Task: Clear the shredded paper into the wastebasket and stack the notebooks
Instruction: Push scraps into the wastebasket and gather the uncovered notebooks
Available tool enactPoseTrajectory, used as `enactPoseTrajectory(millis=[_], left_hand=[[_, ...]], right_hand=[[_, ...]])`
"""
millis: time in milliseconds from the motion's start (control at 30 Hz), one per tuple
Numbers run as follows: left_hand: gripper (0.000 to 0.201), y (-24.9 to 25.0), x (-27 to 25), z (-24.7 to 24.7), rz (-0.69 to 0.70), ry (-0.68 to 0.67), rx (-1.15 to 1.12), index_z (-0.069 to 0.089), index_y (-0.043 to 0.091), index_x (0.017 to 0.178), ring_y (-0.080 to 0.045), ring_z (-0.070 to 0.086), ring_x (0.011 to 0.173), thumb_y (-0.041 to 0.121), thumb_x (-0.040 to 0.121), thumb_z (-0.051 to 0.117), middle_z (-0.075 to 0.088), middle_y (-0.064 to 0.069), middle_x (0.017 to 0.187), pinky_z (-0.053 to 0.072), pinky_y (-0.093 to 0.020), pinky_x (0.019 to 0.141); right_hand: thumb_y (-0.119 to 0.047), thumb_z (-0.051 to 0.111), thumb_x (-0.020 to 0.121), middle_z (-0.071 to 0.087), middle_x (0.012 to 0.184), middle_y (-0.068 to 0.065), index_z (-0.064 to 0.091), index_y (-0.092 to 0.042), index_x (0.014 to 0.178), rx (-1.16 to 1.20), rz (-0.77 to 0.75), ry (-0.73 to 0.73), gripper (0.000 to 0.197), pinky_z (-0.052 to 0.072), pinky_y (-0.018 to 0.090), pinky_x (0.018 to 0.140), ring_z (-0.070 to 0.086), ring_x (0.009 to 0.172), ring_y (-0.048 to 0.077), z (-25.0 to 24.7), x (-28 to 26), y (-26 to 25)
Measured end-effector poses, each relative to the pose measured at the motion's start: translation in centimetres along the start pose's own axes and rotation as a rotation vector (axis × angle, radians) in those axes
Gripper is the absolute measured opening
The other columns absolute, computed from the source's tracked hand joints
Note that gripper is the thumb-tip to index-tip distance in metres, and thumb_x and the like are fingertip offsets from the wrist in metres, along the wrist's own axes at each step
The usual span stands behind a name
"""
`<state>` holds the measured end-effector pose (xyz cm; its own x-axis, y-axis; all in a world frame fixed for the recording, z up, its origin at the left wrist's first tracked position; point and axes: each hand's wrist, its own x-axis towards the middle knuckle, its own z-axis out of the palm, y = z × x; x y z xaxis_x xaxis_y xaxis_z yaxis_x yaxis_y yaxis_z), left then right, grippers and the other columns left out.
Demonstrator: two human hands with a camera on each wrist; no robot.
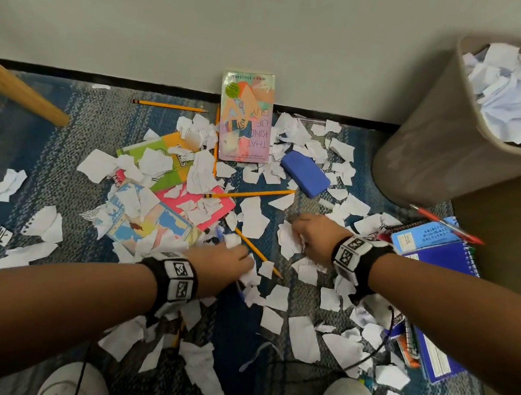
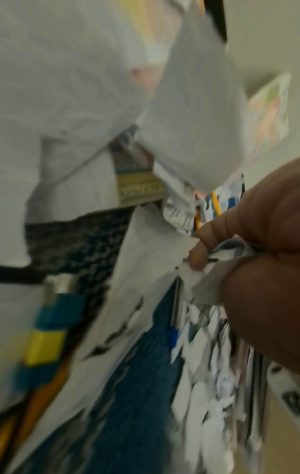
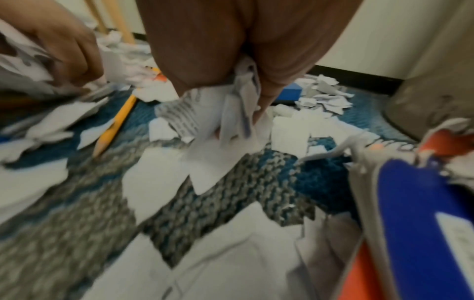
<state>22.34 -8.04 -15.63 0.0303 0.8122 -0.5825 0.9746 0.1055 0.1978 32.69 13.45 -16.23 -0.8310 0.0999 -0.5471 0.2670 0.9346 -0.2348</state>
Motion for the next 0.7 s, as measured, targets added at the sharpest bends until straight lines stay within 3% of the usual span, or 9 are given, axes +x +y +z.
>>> enactPoseTrajectory(millis=[133, 267, 333, 367, 433, 500, 600, 700], left_hand=[[0.052, -1.3, 0.3, -1.7, -0.135, 0.112, -0.089, 0.038, 0.016, 0.132, -0.032, 0.056, 0.092, -0.004, 0.085, 0.050, 0.040, -0.010, 0.125, 0.049, -0.040, 0.071], [0.064, -0.7, 0.8, -2.4, -0.128, 0.056, -0.027, 0.033, 0.025, 0.139, -0.036, 0.055, 0.097, -0.004, 0.086, 0.051, 0.038, -0.011, 0.126, 0.041, -0.037, 0.065], [0.062, 0.3, 1.1, -2.0, -0.120, -0.014, 0.039, 0.033, 0.025, 0.139, -0.037, 0.054, 0.103, 0.001, 0.087, 0.057, 0.034, -0.012, 0.131, 0.039, -0.038, 0.063], [0.060, 0.9, 1.2, -1.7, -0.114, -0.047, 0.058, 0.033, 0.025, 0.138, -0.038, 0.053, 0.106, 0.004, 0.087, 0.059, 0.031, -0.013, 0.134, 0.040, -0.039, 0.063], [0.059, 1.6, 1.5, -0.8, -0.091, -0.068, 0.070, 0.031, 0.023, 0.139, -0.041, 0.050, 0.111, 0.007, 0.089, 0.058, 0.026, -0.015, 0.138, 0.043, -0.043, 0.067], [0.052, 2.4, 1.5, 0.1, -0.020, -0.040, 0.075, 0.032, 0.021, 0.138, -0.042, 0.048, 0.110, 0.009, 0.092, 0.052, 0.028, -0.017, 0.138, 0.046, -0.046, 0.075], [0.036, 2.9, 1.7, 1.4, 0.095, 0.005, 0.088, 0.043, 0.015, 0.129, -0.038, 0.051, 0.103, 0.006, 0.095, 0.041, 0.039, -0.016, 0.127, 0.045, -0.042, 0.074], [0.033, 2.8, 1.8, 1.4, 0.133, 0.005, 0.106, 0.044, 0.010, 0.128, -0.038, 0.053, 0.100, 0.007, 0.095, 0.041, 0.042, -0.015, 0.126, 0.049, -0.048, 0.083]], right_hand=[[0.000, 0.062, 0.070, 0.052, 0.085, -0.001, 0.052, -0.020, 0.074, 0.090, 0.083, 0.084, 0.023, 0.037, 0.027, 0.068, 0.052, 0.084, 0.023, -2.0, -0.6, 1.5], [-0.004, 0.065, 0.073, 0.055, 0.084, -0.003, 0.056, -0.022, 0.076, 0.155, 0.118, 0.140, 0.020, 0.041, 0.029, 0.069, 0.057, 0.087, 0.026, -2.5, -1.7, 2.5], [-0.005, 0.063, 0.078, 0.060, 0.093, 0.000, 0.064, -0.018, 0.090, 0.163, 0.080, 0.134, 0.017, 0.042, 0.028, 0.075, 0.058, 0.095, 0.027, -1.9, -1.8, 2.3], [-0.005, 0.060, 0.081, 0.063, 0.103, 0.004, 0.066, -0.017, 0.102, 0.164, 0.061, 0.117, 0.025, 0.044, 0.030, 0.081, 0.058, 0.101, 0.028, -1.6, -1.7, 2.0], [-0.006, 0.056, 0.084, 0.060, 0.121, 0.010, 0.059, -0.020, 0.127, 0.166, 0.045, 0.063, 0.044, 0.045, 0.035, 0.092, 0.056, 0.112, 0.030, -1.0, -1.3, 1.3], [-0.006, 0.058, 0.086, 0.049, 0.131, 0.014, 0.047, -0.022, 0.141, 0.145, 0.049, 0.008, 0.058, 0.042, 0.035, 0.095, 0.051, 0.117, 0.032, -0.5, -0.7, 0.4], [-0.006, 0.064, 0.083, 0.026, 0.149, 0.010, 0.035, -0.029, 0.147, -0.021, 0.011, -0.084, 0.075, 0.046, 0.040, 0.096, 0.047, 0.122, 0.038, 0.6, 0.1, -0.7], [-0.008, 0.061, 0.087, 0.015, 0.155, 0.005, 0.032, -0.025, 0.146, -0.186, -0.042, -0.113, 0.068, 0.045, 0.044, 0.092, 0.044, 0.120, 0.042, 1.2, 0.1, -1.3]])
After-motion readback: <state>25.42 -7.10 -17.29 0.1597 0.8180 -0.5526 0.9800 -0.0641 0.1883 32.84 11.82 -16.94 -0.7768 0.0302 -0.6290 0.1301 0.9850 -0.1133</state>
